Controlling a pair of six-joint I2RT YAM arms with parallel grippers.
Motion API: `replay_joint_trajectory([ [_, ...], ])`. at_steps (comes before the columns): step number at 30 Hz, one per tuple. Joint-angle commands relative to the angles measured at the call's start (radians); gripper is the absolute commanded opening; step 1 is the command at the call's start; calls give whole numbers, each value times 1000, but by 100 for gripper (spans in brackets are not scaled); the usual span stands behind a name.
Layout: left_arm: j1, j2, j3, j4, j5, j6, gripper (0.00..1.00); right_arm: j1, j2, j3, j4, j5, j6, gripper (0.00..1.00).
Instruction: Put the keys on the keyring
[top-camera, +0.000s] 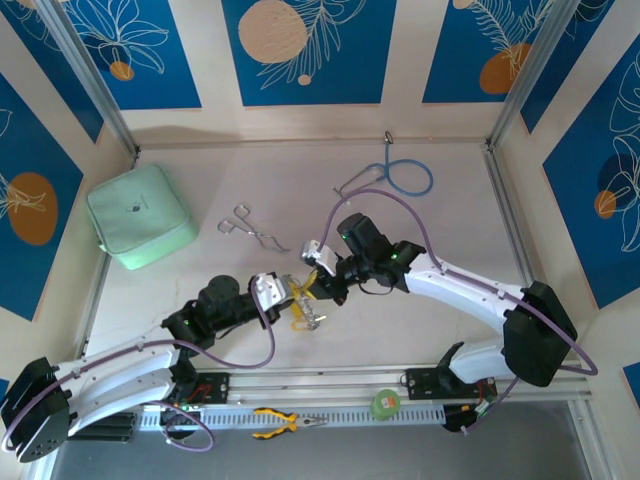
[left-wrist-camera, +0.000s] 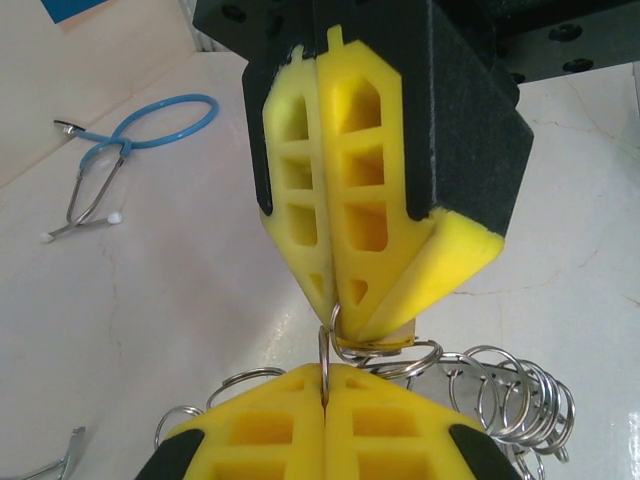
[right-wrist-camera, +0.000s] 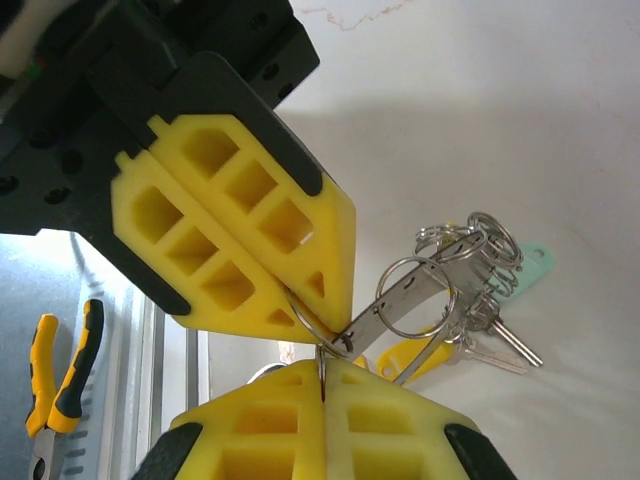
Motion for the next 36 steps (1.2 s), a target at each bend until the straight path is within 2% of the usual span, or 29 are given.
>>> replay_joint_trajectory([
  [1, -12, 6, 6, 41, 35, 13, 0, 4, -30, -13, 61, 5, -20, 0],
  [18, -12, -5, 6, 37, 38, 17, 0, -14, -4, -11, 72, 101, 51, 0],
  [22, -13, -5, 13, 46, 46, 19, 0, -24, 12, -2, 74, 119, 88, 0],
  [29, -12, 21, 24, 23, 53, 61, 0, -25, 34, -9, 152, 66, 186, 0],
  [36, -16, 41, 22, 40, 45, 82, 0, -27, 88, -8, 162, 97, 284, 0],
])
